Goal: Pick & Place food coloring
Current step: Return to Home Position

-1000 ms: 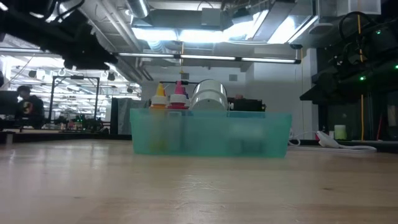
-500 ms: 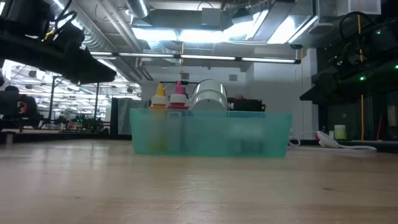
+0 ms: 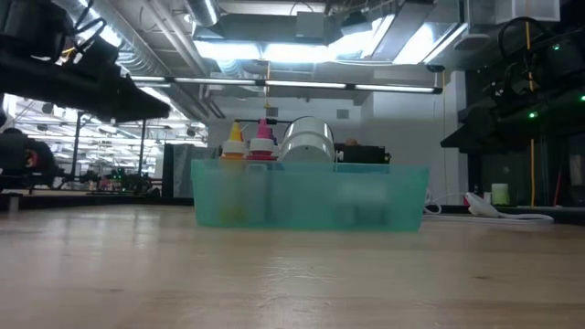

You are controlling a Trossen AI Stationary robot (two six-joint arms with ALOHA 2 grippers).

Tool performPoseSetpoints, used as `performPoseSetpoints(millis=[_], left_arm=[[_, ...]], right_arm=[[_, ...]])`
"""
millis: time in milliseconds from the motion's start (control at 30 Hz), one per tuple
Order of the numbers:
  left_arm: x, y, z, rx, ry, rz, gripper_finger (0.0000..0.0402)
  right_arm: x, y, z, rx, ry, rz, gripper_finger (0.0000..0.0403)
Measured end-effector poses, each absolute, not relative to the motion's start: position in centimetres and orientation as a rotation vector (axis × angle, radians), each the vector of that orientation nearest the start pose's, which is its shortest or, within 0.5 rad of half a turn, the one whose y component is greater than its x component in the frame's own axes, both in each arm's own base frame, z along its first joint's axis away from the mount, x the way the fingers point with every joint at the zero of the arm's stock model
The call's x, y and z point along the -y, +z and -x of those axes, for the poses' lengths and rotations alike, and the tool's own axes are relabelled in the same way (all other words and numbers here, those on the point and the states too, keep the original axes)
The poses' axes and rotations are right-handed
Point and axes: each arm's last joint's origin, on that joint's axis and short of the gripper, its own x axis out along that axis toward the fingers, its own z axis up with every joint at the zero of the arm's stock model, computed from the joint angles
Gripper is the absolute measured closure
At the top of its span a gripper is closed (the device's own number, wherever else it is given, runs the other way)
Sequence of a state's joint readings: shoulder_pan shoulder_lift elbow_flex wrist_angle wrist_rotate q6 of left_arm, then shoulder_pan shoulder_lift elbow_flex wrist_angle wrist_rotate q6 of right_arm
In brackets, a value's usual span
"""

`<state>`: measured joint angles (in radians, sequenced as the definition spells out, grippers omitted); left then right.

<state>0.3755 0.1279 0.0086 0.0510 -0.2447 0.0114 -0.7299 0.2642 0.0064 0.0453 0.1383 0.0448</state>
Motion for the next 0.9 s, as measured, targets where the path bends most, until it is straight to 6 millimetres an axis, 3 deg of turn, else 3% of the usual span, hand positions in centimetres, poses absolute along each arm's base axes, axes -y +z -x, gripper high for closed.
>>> performPoseSetpoints(millis=[267,900], left_arm=[[-4.56,17.14,-8.50,0.057,0.661,-0.019,0.0089],[-4.79,17.11,-8.38,0.026,0.701,-0.093,0.0089]], right_arm=[[7.74,14.77,-8.05,-0.190,-0.870,-0.106,0.0010],[7.74,14.77,-8.05,-0.190,-0.869,-0.106,0.0010]])
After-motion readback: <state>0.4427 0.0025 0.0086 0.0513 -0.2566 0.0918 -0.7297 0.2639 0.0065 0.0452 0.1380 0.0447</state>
